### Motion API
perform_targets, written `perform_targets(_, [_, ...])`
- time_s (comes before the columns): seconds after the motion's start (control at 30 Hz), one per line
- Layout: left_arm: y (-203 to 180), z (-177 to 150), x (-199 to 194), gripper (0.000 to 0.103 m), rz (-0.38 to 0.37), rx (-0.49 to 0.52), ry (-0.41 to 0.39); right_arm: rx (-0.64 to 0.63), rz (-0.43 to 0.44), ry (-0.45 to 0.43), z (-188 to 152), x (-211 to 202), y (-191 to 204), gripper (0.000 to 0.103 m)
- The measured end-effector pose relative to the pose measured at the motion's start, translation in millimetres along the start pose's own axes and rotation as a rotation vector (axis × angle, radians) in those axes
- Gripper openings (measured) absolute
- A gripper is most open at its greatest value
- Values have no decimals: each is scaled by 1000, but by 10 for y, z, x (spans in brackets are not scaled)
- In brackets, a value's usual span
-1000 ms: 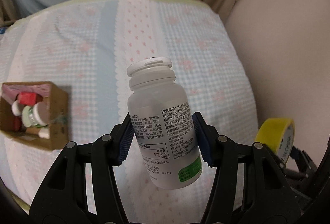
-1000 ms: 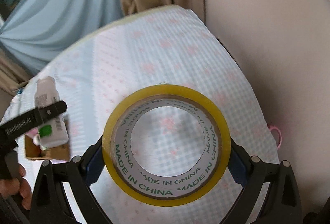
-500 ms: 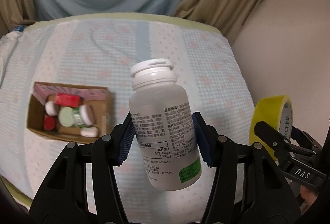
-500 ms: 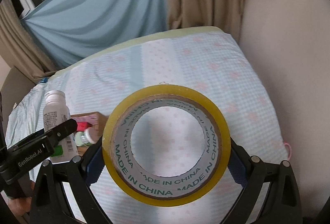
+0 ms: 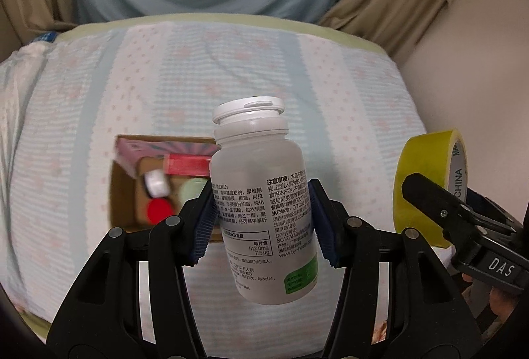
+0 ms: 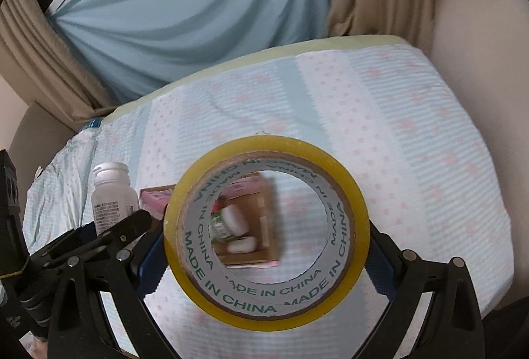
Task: Organize rigid objects
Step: 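Carry the white pill bottle and yellow tape roll over the cardboard box with both tools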
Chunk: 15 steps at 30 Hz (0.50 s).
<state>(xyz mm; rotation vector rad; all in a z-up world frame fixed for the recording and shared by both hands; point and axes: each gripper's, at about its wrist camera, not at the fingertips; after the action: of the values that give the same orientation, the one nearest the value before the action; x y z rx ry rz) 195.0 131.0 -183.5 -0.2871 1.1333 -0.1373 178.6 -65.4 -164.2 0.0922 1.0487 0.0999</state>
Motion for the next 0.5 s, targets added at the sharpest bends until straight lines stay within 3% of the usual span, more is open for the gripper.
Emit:
perform_targets(0.23, [748,149,249,49,55,-37,20,-43,46,99,71,561,509,98])
perform_targets(0.5, [1310,169,760,49,115,-108,90,11,104,246,27,1396,617,98])
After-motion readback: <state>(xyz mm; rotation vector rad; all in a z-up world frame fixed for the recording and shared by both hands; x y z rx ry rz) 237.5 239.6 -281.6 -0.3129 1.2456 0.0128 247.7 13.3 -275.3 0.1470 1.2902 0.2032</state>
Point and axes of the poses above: each gripper's, at about its wrist camera, not at the fingertips, and x roughly the way its jaws point, y to its left, z to its top, and after that the axes turned 12 degrees about -x, right-handed
